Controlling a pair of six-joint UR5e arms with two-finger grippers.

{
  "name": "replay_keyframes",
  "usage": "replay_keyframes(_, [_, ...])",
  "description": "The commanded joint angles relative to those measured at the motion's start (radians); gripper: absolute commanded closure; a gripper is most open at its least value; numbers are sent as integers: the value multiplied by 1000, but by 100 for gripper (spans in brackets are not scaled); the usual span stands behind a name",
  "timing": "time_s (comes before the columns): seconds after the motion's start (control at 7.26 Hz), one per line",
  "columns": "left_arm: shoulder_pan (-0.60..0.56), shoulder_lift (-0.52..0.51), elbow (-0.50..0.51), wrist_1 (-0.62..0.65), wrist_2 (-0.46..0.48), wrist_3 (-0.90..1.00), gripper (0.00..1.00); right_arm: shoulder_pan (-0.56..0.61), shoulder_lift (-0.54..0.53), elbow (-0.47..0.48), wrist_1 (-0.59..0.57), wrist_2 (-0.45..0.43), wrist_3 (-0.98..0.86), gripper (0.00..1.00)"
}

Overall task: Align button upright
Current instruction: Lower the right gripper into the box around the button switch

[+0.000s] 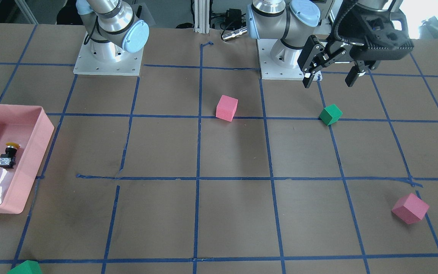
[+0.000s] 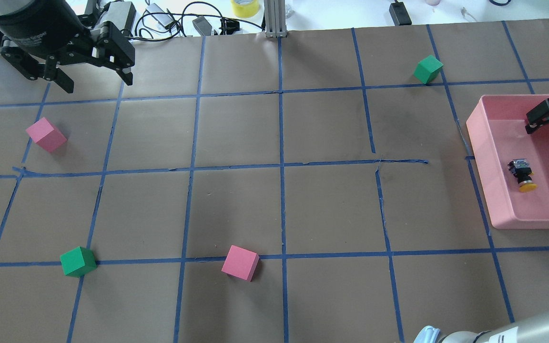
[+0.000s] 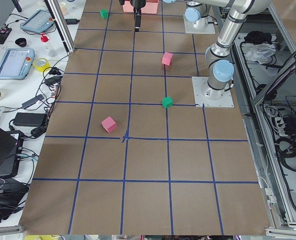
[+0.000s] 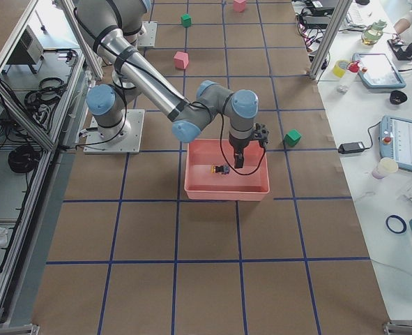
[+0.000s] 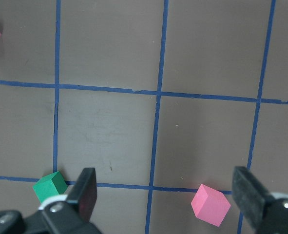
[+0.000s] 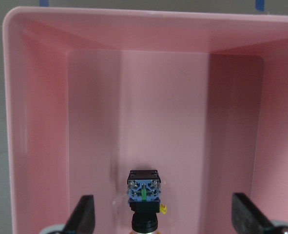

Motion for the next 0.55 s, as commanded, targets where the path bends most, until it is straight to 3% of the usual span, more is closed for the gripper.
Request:
replay_keyframes(0.0, [2, 0, -1, 0, 0, 0, 0, -3, 13, 6, -6, -5, -11, 0])
replay_keyframes(0.28, [2, 0, -1, 0, 0, 0, 0, -13, 54, 6, -13, 4, -9, 0])
replay_keyframes(0.41, [0, 0, -1, 0, 2, 0, 0, -13, 89, 12, -71, 12, 1, 1])
